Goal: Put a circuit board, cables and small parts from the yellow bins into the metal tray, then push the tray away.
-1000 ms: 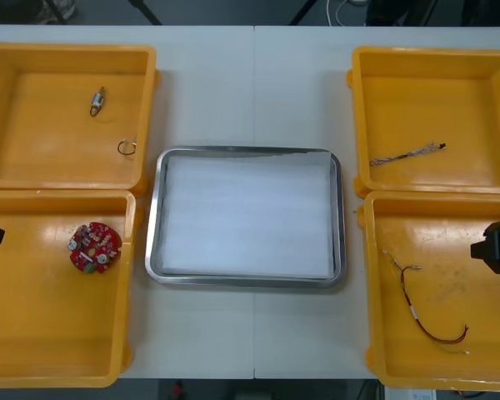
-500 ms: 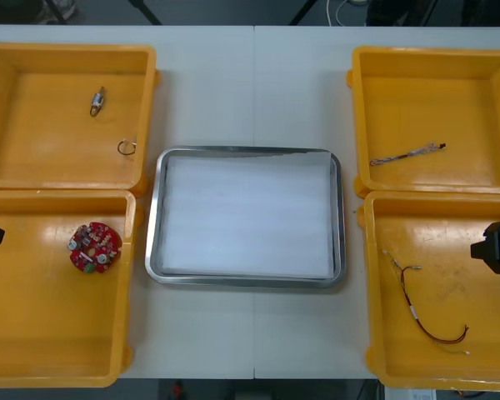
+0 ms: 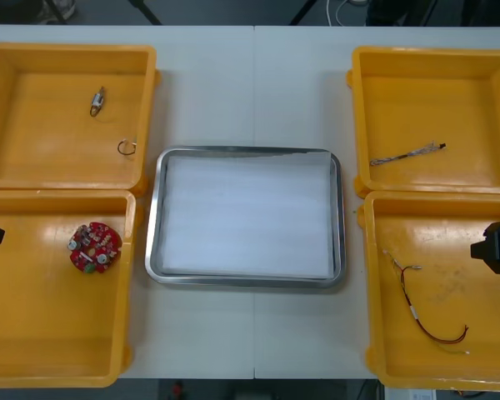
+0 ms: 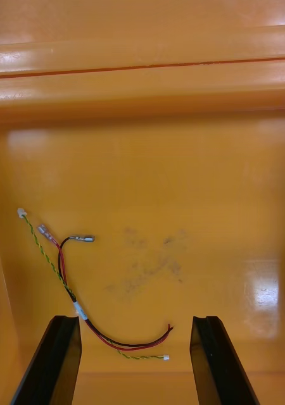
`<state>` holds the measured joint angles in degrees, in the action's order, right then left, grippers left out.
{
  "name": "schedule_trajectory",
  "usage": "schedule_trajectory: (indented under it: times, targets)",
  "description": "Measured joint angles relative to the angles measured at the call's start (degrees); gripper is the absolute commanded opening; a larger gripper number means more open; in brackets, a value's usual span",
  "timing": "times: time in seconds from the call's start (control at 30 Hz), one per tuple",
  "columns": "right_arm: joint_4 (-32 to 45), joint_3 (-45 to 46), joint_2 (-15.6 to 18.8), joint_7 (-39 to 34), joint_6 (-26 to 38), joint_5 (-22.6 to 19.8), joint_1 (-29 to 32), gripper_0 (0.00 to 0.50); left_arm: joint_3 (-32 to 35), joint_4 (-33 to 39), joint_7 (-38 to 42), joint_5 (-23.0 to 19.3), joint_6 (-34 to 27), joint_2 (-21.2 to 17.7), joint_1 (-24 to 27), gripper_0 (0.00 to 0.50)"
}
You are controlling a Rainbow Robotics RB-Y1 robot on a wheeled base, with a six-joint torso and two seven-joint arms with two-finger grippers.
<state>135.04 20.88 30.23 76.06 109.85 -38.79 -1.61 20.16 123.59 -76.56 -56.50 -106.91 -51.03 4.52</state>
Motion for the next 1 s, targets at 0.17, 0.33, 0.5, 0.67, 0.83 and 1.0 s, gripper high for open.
schedule_trajectory:
  times: [0.17,0.33,0.5,0.67,0.83,1.0]
  targets:
    - [0.0,0.0,0.0,0.0,0.0,0.0,0.0,0.5,0.0,0.0,0.0,0.0,0.0,0.0,0.0,0.5]
    - [0.0,0.0,0.0,0.0,0.0,0.0,0.0,0.5,0.0,0.0,0.0,0.0,0.0,0.0,0.0,0.5]
    - [0.0,0.0,0.0,0.0,0.0,0.0,0.0,0.5,0.0,0.0,0.0,0.0,0.0,0.0,0.0,0.5]
    - [0.17,0.17,0.62,0.0,0.0,0.01,-0.74,0.5,0.0,-0.01,0.0,0.0,0.0,0.09,0.0,0.5]
    - [3.1,0.78,0.74,0.0,0.0,-0.08,-0.78,0.5,-0.01,-0.01,0.0,0.0,0.01,0.29,0.01,0.5]
    - [4.97,0.78,0.74,0.0,0.0,-0.86,0.99,0.5,-0.5,-0.01,0.0,0.26,2.25,0.3,0.01,0.5]
